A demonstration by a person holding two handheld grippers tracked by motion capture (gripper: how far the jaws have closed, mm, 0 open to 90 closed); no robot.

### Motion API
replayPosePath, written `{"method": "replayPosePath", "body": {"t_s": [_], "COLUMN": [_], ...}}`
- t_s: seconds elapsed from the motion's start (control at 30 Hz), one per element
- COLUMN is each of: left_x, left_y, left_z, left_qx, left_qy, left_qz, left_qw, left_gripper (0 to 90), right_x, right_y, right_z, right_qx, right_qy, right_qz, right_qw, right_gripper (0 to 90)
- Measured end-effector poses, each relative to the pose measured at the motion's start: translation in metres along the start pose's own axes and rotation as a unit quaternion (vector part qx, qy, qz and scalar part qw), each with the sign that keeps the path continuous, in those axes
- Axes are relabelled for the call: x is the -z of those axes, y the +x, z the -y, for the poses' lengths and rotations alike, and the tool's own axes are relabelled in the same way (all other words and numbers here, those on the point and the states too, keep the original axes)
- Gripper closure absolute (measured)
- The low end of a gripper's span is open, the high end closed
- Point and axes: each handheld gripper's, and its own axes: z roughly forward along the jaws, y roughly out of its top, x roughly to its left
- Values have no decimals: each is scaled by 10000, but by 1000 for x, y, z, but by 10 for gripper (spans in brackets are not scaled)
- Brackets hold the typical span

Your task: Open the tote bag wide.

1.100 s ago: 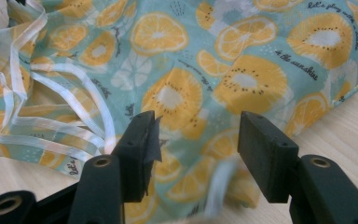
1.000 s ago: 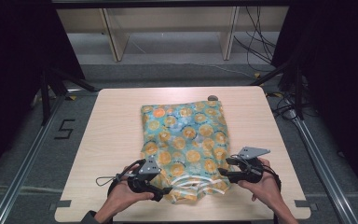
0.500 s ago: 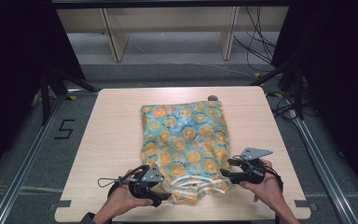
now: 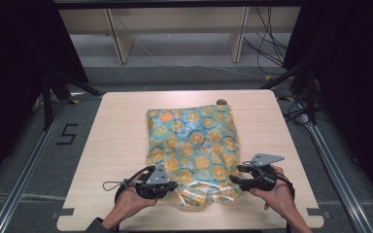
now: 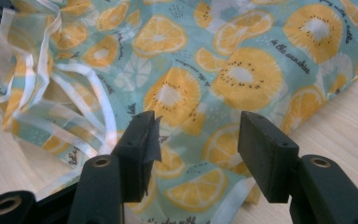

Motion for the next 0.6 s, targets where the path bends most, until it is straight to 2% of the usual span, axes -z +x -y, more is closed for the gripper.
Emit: {"method": "replayPosePath", "body": {"t_s": [0.07, 0.1, 0.13, 0.2, 0.23, 0.27, 0.33, 0.4, 0.43, 0.47, 0.57, 0.6], "left_x": [5, 6, 7, 9, 10, 11, 14, 16, 17, 18, 18, 18], "left_y": [5, 5, 6, 8, 9, 8, 8, 10, 11, 13, 15, 16], "left_z": [-2, -2, -3, -5, -7, -8, -11, -14, -14, -14, -13, -13], "left_qx": [50, 207, 268, 285, 277, 422, 443, 539, 585, 537, 696, 598], "left_qy": [-50, -182, -214, -266, -331, -373, -393, -467, -464, -435, -383, -356], "left_qz": [-9, -3, 30, 6, 91, 185, 136, 237, 207, 147, 166, 199], "left_qw": [10000, 9996, 9994, 9992, 9990, 9982, 9982, 9972, 9970, 9975, 9967, 9974], "left_gripper": [885, 886, 886, 887, 887, 887, 887, 886, 885, 885, 883, 881], "right_x": [0, 1, 1, 1, 1, 1, 3, 3, 4, 4, 4, 3], "right_y": [0, 0, 0, 2, 2, 1, 2, 1, 1, 1, 3, 4], "right_z": [0, -1, -1, 0, 0, -1, -2, -3, -4, -4, -5, -5], "right_qx": [-6, -4, -4, -69, -68, -4, -62, 37, 7, -2, -31, -4], "right_qy": [-7, -4, -4, 0, -42, -52, 1, -78, -52, -56, -62, -81], "right_qz": [-9, -21, -21, -59, -51, -32, -47, -23, -49, -42, -51, -52], "right_qw": [10000, 10000, 10000, 10000, 10000, 10000, 10000, 10000, 10000, 10000, 10000, 10000], "right_gripper": [475, 475, 475, 475, 475, 475, 475, 475, 475, 475, 475, 475]}}
